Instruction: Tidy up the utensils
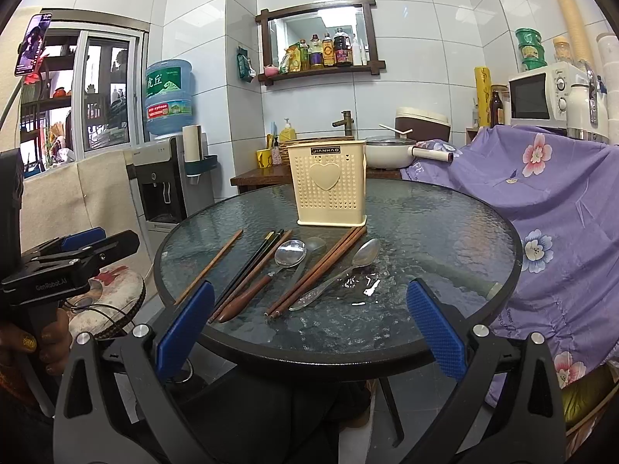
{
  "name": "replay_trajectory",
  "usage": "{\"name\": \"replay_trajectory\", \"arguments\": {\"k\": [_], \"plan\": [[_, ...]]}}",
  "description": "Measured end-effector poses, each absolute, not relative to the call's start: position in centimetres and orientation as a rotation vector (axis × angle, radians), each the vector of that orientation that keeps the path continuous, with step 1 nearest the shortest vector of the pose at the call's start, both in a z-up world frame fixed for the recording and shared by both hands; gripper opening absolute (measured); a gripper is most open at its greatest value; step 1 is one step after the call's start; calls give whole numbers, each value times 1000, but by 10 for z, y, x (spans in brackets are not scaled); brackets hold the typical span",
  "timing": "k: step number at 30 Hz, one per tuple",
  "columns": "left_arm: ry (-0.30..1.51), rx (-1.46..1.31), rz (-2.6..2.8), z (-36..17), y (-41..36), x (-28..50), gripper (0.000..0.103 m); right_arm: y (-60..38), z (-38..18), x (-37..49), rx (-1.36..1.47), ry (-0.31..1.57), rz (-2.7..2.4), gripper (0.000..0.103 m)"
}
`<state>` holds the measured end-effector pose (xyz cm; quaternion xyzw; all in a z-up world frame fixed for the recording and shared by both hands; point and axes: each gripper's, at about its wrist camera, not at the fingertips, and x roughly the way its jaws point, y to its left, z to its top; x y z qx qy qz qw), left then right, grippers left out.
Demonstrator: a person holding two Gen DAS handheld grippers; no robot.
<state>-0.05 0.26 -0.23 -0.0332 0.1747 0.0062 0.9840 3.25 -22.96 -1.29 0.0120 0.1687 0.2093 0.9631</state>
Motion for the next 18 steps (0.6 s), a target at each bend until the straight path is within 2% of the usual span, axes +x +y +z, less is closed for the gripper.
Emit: {"name": "replay_trajectory", "arguments": {"k": [18], "plan": [[351,-64,17,-2,2,0,97,-229,-13,32,24,343,425,98]]}}
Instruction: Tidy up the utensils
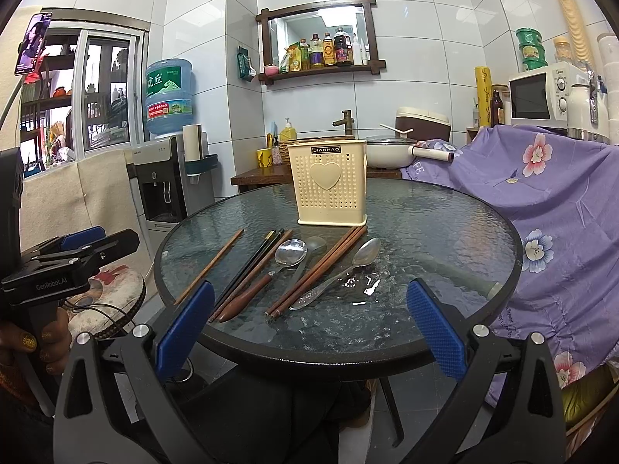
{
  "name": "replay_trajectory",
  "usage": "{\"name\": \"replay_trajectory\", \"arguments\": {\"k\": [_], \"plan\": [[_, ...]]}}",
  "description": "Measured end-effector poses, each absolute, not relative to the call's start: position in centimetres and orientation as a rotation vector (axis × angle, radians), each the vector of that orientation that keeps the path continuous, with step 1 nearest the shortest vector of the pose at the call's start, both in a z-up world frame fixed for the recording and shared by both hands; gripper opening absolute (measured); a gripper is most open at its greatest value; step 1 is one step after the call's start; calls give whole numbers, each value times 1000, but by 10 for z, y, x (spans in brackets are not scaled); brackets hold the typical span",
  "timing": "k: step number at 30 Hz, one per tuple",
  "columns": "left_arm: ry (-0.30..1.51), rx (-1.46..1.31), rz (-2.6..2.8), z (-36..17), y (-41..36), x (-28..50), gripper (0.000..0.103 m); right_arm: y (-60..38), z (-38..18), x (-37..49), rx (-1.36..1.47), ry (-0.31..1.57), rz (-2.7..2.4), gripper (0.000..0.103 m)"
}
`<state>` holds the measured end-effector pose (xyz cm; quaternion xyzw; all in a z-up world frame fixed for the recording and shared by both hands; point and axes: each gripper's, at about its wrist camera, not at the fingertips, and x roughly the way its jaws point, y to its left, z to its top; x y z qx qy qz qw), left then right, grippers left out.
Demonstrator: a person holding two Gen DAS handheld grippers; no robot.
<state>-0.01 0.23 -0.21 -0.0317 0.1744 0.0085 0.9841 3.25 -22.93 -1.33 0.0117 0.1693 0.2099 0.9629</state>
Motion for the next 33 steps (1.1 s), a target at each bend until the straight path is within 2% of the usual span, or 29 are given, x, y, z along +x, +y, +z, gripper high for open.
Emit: {"name": "replay_trajectory", "arguments": {"k": [33], "plan": [[354,-59,28,-3,1,1,97,-226,-15,30,23,345,425,98]]}}
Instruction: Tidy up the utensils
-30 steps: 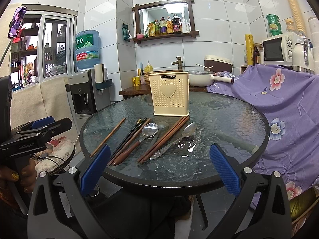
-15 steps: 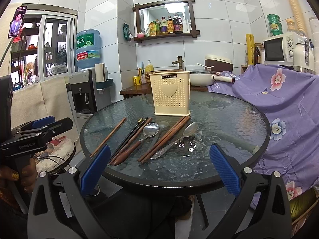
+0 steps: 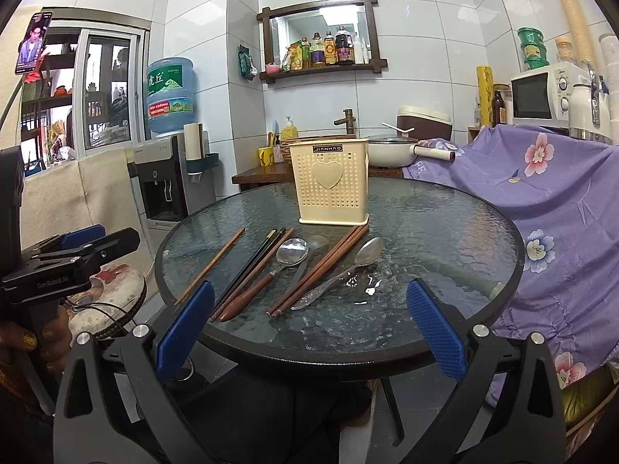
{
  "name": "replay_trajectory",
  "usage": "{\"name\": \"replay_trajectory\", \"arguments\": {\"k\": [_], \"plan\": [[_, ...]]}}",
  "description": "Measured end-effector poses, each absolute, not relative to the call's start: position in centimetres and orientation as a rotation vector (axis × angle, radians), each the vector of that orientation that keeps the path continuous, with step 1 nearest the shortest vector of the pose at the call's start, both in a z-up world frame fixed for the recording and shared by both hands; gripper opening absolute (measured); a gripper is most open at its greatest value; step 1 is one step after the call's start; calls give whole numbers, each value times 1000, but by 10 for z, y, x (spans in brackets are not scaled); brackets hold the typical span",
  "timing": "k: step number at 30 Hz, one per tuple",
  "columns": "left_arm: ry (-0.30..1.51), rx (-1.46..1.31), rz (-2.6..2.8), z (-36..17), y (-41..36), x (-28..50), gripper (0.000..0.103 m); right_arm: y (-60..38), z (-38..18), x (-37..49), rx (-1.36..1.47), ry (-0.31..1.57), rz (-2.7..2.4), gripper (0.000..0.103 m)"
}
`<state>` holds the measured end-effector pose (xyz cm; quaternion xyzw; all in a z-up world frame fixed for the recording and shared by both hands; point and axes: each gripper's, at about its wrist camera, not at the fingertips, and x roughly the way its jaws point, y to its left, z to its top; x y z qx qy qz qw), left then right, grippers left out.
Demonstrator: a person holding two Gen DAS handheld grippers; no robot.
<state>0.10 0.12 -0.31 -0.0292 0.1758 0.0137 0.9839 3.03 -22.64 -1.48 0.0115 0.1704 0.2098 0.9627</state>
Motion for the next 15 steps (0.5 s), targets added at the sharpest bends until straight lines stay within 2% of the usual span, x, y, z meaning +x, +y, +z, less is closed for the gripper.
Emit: {"name": "replay_trajectory", "arguments": {"k": [15], "plan": [[358,-61,26,-3,0,1,97,-228,-14,32,25,345,422,98]]}}
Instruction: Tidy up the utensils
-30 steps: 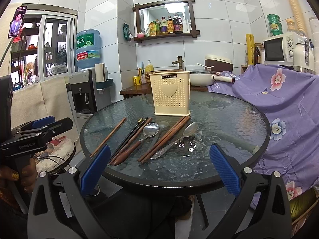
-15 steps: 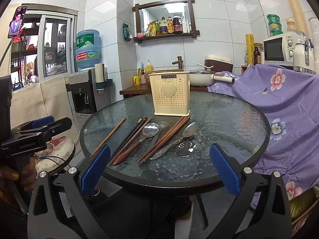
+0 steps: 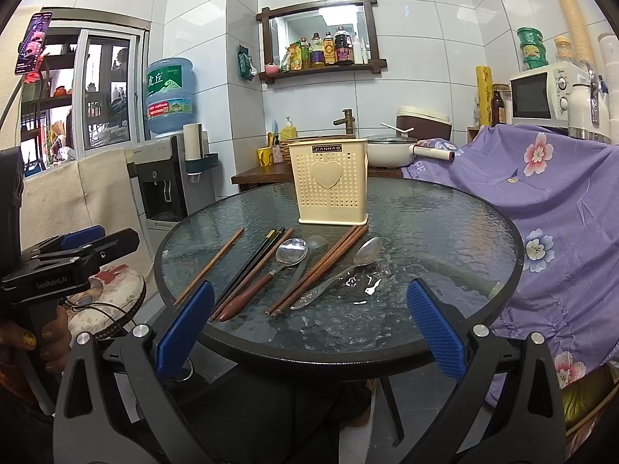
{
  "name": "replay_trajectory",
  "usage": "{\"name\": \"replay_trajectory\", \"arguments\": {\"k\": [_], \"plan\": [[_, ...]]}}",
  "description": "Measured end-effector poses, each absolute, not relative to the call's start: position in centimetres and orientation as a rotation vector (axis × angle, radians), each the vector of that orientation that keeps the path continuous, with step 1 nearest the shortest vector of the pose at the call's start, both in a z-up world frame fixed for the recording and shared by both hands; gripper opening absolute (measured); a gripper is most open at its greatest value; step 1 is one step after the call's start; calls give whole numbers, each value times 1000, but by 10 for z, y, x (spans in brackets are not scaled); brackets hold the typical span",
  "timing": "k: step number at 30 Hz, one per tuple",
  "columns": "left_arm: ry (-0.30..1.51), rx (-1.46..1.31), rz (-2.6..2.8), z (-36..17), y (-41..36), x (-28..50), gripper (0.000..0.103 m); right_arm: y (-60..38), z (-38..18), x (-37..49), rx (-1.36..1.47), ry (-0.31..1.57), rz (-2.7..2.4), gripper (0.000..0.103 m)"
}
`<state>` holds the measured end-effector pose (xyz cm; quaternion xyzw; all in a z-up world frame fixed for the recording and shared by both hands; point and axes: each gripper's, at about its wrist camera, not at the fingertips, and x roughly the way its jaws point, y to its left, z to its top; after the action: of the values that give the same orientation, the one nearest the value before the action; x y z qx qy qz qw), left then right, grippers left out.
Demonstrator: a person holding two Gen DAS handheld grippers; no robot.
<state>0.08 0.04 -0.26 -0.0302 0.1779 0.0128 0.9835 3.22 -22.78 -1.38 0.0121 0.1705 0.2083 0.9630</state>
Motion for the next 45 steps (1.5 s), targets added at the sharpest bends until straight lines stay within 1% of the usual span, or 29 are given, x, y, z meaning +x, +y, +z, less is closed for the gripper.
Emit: {"name": "replay_trajectory", "arguments": {"k": [11,17,21,22,23,25,27,28,29,31,32,34,37,39,40,41,45], "plan": [[380,-48,36,-5,1,4,97,-228,-15,33,24,352,420,98],[521,-125,27,-23,19,29,97,-230,-22,49,-1,403,348,98],[583,-100,72,-40,32,48,97,-232,-34,80,-20,500,289,98],[591,-94,71,-43,34,52,95,-231,-36,87,-20,520,286,98],[601,-92,67,-44,37,57,90,-230,-38,99,-23,550,285,98],[623,-99,57,-45,43,69,84,-226,-40,118,-37,591,274,98],[649,-97,59,-44,47,87,80,-221,-39,136,-49,622,268,97],[658,-93,60,-44,48,94,76,-218,-38,150,-54,643,258,94],[664,-87,59,-43,49,100,73,-215,-37,159,-57,656,251,89],[678,-71,56,-41,51,116,70,-210,-35,179,-64,674,234,84],[683,-62,58,-40,50,121,68,-206,-34,191,-75,692,215,83],[688,-43,56,-39,50,131,67,-199,-36,210,-96,720,199,80],[699,-22,49,-38,50,145,67,-188,-41,228,-123,767,181,78],[712,-14,42,-39,51,153,67,-182,-49,241,-148,804,164,74],[721,-14,37,-41,53,158,67,-180,-52,246,-159,820,162,70],[729,-14,35,-42,54,161,67,-179,-55,249,-163,832,159,69],[751,-20,34,-47,60,173,67,-177,-60,258,-166,853,153,69]]}}
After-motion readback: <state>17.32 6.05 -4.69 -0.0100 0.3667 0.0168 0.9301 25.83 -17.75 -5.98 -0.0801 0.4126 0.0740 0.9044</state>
